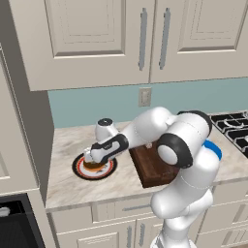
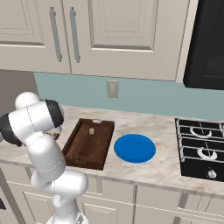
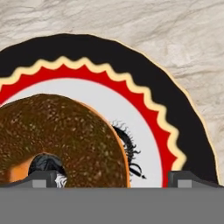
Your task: Move the dessert items from the plates to the tray.
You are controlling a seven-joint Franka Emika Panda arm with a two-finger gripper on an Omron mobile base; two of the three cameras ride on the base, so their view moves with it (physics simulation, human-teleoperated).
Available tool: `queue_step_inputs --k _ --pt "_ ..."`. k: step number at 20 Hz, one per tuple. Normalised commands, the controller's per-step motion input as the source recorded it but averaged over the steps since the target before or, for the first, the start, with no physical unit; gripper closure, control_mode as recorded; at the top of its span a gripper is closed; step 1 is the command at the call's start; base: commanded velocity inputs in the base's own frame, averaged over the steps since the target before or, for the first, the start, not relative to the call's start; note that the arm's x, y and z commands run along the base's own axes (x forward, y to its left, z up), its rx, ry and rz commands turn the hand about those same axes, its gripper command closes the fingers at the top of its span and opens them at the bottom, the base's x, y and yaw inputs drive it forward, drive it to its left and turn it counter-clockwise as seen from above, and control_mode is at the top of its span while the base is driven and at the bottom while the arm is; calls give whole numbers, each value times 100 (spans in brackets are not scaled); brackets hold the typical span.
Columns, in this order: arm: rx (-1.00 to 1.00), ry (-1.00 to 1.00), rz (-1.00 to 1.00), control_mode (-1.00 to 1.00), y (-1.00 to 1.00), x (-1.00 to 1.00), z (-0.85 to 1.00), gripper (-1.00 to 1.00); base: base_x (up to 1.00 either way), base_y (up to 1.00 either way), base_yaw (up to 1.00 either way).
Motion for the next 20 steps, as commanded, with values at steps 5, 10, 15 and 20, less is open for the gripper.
queue_step_inputs --k 5,10,15,20 --pt "0 4 0 -100 0 0 -7 -100 0 0 0" --pt "0 1 0 -100 1 2 -17 100 0 0 0" --pt "0 0 0 -100 1 1 -14 100 0 0 0" --pt "0 0 0 -100 0 0 -1 100 0 0 0"
